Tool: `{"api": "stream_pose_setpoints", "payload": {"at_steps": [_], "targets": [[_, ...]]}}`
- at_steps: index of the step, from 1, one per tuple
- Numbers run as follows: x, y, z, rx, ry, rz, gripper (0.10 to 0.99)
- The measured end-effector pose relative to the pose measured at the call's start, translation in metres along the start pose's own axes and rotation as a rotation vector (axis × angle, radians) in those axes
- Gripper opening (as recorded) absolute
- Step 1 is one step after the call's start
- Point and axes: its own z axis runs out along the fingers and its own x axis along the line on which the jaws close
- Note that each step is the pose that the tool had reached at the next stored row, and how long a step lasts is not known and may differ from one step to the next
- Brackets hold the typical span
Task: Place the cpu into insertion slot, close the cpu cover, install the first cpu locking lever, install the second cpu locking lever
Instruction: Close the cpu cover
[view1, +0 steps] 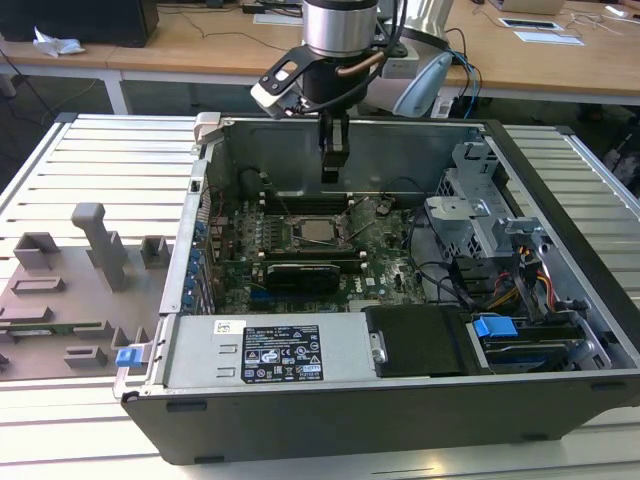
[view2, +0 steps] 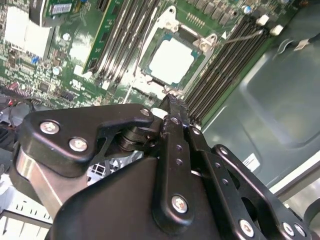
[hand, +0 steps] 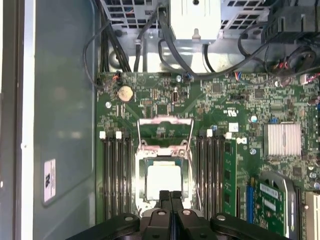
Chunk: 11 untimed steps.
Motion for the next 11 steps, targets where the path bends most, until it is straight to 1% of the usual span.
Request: {"api": "stream_pose_setpoints", "payload": {"at_steps": [3,7,10,11], "targets": [[0.0001,0.0089,0.0003,0.001,0.0,0.0,0.106],[0.0002,0.0182,0.0007,0.002,0.0,0.0,0.106],[0.0003,0.0288,0.0011,0.003,0.0,0.0,0.106],[0.0004,0.0343,0.0014,0.003,0.0,0.0,0.106]]}}
